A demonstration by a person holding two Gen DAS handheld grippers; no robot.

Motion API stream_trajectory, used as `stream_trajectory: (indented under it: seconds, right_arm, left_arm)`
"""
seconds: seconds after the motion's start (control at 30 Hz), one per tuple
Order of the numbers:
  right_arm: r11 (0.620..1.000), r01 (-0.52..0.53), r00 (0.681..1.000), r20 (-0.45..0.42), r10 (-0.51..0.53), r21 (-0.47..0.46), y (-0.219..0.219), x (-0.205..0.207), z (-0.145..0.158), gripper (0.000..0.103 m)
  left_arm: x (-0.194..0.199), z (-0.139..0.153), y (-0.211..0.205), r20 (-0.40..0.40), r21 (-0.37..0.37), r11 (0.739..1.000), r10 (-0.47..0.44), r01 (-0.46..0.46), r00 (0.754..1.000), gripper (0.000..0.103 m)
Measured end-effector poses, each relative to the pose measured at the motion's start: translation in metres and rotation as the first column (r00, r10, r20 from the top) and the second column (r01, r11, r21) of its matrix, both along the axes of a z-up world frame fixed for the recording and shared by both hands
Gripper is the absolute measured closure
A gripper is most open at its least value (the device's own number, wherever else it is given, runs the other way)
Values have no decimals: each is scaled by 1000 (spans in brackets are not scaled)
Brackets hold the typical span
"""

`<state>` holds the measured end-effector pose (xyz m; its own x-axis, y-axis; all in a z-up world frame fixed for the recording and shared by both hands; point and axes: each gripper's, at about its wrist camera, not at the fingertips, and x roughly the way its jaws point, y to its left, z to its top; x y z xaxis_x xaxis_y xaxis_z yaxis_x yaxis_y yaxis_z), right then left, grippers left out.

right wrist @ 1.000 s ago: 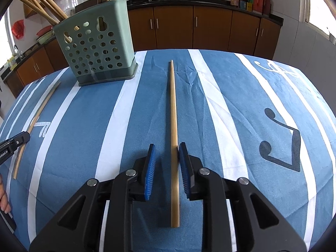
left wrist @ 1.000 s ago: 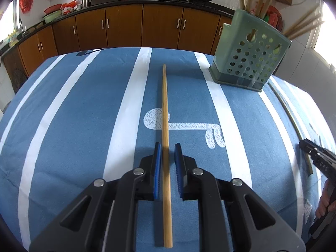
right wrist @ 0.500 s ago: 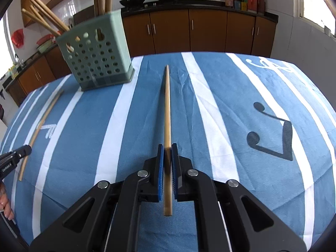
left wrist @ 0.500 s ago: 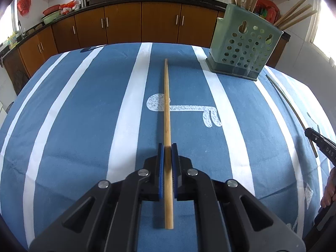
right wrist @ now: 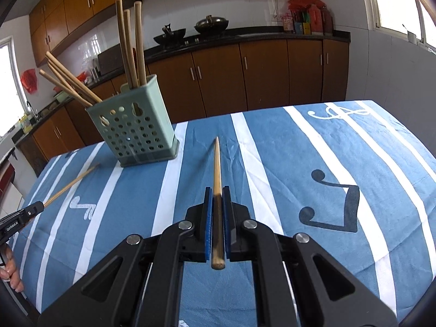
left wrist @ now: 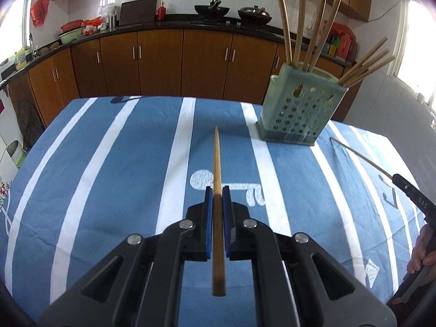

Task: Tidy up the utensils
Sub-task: 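Raise the left tool's chopstick over the holder while the right tool raises its chopstick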

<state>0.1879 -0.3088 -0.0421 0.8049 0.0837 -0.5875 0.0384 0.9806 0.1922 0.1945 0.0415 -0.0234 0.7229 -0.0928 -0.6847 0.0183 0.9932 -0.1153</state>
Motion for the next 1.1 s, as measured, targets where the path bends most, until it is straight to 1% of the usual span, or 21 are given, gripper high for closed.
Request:
stream_trajectory:
  seconds: [0.27,0.53,0.7,0.9,1.0,1.1]
  right_arm:
    - [1000,4,997,79,-6,29,-3,-4,21,95]
    - [999,-6,989,149,1,36,-1,-9,43,95]
    - [999,-12,986,165,6,34,0,-11,48,95]
    - [999,-15,983,181,9,32,1,-11,55,95]
    - [999,-27,978,207,20,30,3,-12,68,95]
    - [999,-42,968,249,33,31,5,-14,91,95]
  left_arm:
    - [-8,30,0,85,-27,1000,4,-1,996,95]
    - [-14,59,-2,166,-46,999,3,5,986,95]
    - [-16,69,-2,194,-46,999,0,9,981,95]
    - [-15,74,-2,205,-50,999,1,9,979,95]
    - [-15,82,-2,220,-54,998,-9,22,975,95]
    - [-15,100,-5,255,-54,998,-27,43,966,95]
